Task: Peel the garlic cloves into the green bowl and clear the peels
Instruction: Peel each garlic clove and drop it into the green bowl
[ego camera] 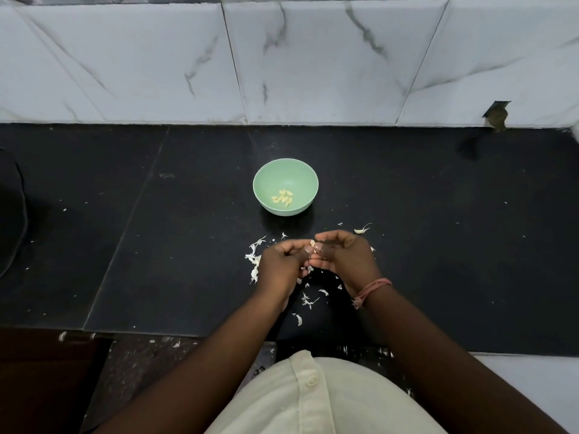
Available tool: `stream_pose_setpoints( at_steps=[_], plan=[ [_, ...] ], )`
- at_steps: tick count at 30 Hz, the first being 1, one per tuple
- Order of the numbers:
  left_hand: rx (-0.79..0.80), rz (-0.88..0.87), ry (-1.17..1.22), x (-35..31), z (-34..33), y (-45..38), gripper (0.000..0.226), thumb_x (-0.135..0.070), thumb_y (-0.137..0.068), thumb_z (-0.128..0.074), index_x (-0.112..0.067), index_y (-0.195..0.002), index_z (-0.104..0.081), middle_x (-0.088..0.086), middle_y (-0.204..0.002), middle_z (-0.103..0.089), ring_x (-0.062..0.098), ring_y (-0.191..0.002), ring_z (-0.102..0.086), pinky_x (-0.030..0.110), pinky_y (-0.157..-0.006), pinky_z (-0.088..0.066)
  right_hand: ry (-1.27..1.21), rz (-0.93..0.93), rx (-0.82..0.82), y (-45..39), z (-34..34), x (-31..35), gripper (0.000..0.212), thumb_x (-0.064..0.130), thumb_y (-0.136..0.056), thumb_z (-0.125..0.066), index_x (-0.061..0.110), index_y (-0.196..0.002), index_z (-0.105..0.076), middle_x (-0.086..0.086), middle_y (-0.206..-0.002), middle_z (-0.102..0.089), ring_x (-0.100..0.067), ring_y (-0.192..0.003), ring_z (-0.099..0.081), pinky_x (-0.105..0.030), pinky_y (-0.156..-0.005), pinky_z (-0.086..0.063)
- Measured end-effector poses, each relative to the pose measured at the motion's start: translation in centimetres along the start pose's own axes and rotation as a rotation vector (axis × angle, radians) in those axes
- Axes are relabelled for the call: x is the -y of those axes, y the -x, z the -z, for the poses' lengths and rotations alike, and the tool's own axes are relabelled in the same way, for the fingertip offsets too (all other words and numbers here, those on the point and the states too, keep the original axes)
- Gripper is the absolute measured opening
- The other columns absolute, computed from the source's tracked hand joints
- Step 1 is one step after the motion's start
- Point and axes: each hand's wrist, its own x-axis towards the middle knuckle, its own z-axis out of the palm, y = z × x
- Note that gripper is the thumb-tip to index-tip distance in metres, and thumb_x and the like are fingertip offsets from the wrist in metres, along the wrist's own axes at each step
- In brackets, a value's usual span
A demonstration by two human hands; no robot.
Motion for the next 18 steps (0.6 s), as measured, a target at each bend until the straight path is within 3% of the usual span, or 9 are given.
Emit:
stream_pose_setpoints(
  at_steps=[6, 11, 18],
  plan=[
    [-0.053, -0.097, 0.02, -0.8, 0.2, 0.5, 0.009, -0.009, -0.088, -0.073, -0.009, -0.095, -0.078, 0.022, -0.089, -0.073, 0.02, -0.073, -0.068, 0.029, -0.065, -0.054, 0.092, 0.063, 0.038, 0.2, -0.5, 0.2, 0.01, -0.008, -0.096, -0.057, -0.005, -0.089, -0.064, -0.02, -0.078, -0.069, -0.023, -0.069, -0.071, -0.032, -0.07, -0.064],
    [-0.094, -0.181, -0.087, -0.9, 0.7, 0.9, 0.008, -0.011, -0.088, -0.073, -0.013, -0.095, -0.078, 0.012, -0.082, -0.076, 0.034, -0.08, -0.074, 0.049, -0.079, -0.06, 0.241, 0.129, 0.039, 0.2, -0.8, 0.0, 0.01, -0.003, -0.097, -0.059, -0.004, -0.094, -0.068, -0.019, -0.08, -0.069, -0.021, -0.071, -0.068, -0.03, -0.061, -0.063],
    [-0.113, -0.309, -0.265, -2.0, 0.9, 1.6, 0.01, -0.012, -0.09, -0.072, -0.015, -0.097, -0.079, 0.001, -0.078, -0.077, 0.024, -0.077, -0.074, 0.035, -0.071, -0.058, 0.419, 0.296, -0.004, 0.4, -0.9, 0.6, 0.007, 0.0, -0.093, -0.065, 0.001, -0.093, -0.072, -0.014, -0.076, -0.071, -0.016, -0.056, -0.066, -0.028, -0.057, -0.059]
  ],
)
